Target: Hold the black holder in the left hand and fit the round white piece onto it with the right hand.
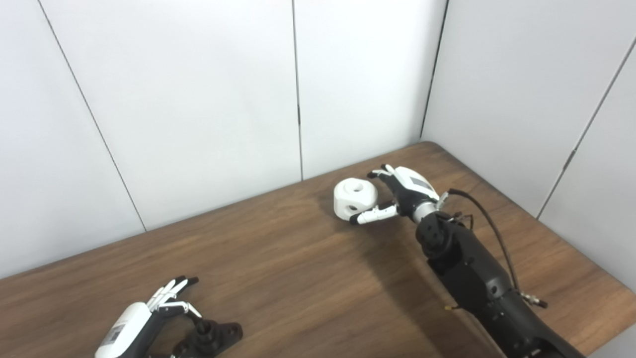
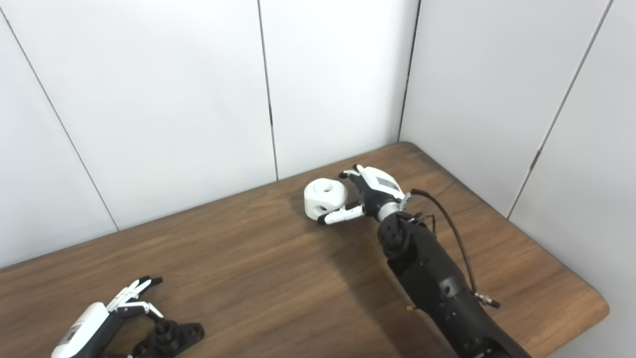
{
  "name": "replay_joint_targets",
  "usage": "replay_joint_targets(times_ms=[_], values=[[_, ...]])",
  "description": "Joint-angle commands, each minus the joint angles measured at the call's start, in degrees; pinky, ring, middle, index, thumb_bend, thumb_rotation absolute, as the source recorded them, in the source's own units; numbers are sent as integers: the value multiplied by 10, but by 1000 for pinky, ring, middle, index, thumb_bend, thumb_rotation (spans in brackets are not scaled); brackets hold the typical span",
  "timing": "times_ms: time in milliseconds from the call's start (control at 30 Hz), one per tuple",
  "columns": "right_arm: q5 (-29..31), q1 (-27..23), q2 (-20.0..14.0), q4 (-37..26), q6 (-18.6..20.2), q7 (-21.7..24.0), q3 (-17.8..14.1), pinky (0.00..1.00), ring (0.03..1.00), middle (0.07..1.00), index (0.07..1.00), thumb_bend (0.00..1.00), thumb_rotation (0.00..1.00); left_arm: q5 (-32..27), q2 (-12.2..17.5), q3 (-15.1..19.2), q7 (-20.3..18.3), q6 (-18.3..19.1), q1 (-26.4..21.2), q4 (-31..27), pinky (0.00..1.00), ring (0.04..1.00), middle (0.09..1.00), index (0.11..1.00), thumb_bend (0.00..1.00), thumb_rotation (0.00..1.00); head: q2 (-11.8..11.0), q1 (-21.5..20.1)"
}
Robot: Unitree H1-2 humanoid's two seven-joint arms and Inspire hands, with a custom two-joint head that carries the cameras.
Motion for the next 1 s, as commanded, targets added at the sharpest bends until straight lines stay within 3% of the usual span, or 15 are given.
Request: replay_joint_targets(times_ms=[0, 633, 967], values=[[-6, -29, -14, -14, -3, -16, 0, 763, 945, 1000, 858, 980, 488, 41, 11, -29, -26, 11, 73, 43, 1000, 1000, 953, 483, 524, 58, 1, 0], [4, -36, -2, 4, -6, -19, 14, 759, 922, 990, 820, 960, 460, 40, 11, -19, -36, 11, 77, 36, 1000, 1000, 953, 483, 524, 57, 7, 8], [14, -34, 30, 30, -50, -119, -3, 696, 839, 902, 738, 895, 423, 42, 11, -17, -36, 11, 81, 34, 1000, 1000, 956, 483, 524, 57, 12, 15]])
